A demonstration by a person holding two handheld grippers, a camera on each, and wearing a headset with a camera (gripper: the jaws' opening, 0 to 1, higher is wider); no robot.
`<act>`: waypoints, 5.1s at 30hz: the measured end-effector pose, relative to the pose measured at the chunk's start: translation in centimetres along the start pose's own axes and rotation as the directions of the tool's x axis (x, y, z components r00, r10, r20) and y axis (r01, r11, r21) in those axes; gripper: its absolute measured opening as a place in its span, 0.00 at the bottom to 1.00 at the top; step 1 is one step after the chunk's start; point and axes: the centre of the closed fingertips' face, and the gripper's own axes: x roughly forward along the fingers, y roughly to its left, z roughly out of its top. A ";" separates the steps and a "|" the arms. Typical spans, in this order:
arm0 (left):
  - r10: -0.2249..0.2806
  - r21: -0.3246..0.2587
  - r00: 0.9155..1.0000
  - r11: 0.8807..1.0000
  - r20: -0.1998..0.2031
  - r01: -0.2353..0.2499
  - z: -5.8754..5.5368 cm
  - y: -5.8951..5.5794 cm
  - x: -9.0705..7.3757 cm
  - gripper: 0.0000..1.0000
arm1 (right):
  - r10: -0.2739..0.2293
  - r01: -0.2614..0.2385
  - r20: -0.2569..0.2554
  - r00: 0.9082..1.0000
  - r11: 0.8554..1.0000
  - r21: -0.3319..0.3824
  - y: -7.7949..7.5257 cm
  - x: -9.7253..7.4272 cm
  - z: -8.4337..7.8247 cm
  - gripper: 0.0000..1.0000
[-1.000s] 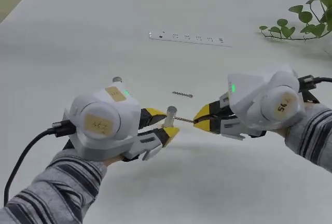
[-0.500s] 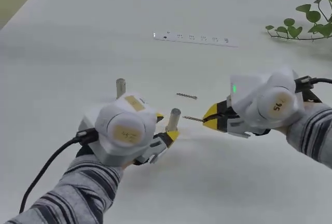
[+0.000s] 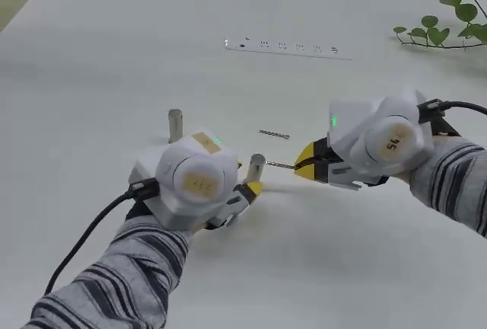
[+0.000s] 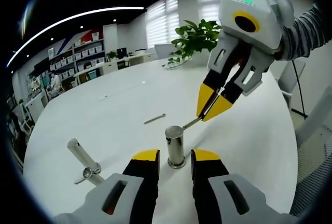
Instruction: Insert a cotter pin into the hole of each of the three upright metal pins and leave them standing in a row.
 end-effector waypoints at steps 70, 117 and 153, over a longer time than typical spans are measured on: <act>0.100 -0.147 0.995 0.984 0.015 -0.097 -1.0 0.0 2.2 0.10 | 0.011 -0.013 0.061 0.998 1.000 0.020 -0.1 1.3 4.0 0.00; 0.116 -0.129 0.993 0.985 0.004 -0.114 -1.0 0.8 2.3 0.09 | -0.112 0.042 0.112 0.987 0.866 0.498 -0.7 0.2 1.6 0.14; 0.166 -0.144 0.986 0.976 -0.005 -0.165 -1.3 3.0 2.0 0.10 | -0.172 0.030 0.148 0.974 0.744 0.668 0.4 -0.5 1.3 0.20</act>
